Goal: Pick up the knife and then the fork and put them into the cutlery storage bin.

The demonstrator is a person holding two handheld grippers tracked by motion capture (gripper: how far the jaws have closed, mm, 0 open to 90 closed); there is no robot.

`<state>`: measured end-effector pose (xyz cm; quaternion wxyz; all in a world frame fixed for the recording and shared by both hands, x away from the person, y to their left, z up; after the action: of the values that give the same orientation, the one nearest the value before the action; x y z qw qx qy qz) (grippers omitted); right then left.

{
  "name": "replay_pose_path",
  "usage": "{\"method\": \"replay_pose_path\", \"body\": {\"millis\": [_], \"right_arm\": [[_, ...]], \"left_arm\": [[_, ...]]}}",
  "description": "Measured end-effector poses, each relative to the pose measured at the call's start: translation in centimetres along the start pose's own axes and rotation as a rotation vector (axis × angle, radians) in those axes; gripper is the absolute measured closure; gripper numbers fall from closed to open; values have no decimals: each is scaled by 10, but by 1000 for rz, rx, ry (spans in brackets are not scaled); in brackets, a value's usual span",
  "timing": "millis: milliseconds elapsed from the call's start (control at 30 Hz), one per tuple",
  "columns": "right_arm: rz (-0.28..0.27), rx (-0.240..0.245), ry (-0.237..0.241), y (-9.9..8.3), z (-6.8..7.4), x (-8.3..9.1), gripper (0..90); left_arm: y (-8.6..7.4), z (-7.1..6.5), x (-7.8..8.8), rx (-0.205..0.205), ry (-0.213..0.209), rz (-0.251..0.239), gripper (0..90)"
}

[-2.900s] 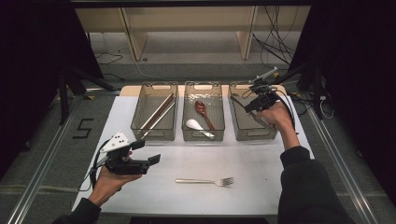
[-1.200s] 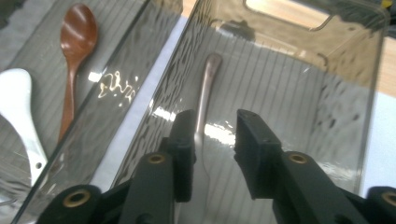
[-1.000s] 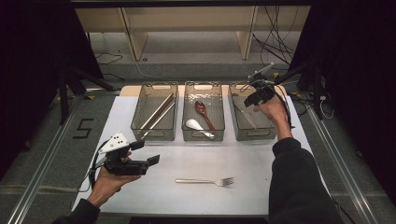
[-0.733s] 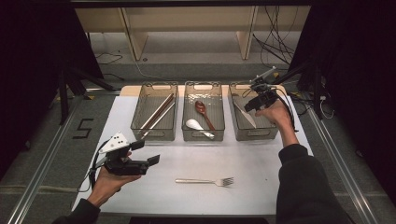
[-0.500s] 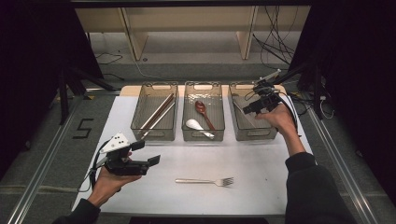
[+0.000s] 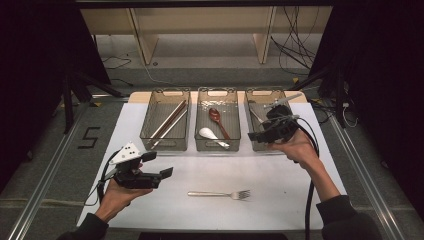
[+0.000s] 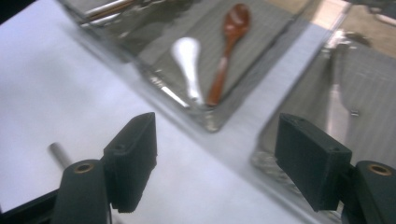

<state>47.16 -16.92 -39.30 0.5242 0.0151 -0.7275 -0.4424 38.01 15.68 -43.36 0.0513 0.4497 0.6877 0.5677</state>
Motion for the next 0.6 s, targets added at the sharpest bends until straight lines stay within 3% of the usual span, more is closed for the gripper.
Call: {"method": "replay_pose_path", "body": {"millis": [267, 600], "right_arm": [[-24, 40, 70, -9, 34, -7, 298], [23, 125, 151, -20, 72, -24, 292]], "left_arm": [[-1, -1, 0, -2, 5, -2, 149], [0, -1, 1, -6, 5, -2, 149]]}}
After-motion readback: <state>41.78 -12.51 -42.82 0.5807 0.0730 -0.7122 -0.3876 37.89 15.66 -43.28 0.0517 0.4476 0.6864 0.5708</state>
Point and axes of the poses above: each handheld gripper's, and its own axes: x roughly backward along the jaws, y roughly out of its top, z roughly to its left, the point moved 7 cm from there along -x, roughly forward along the jaws, and after that the axes turned 13 degrees about x, right-handed, at the moved point
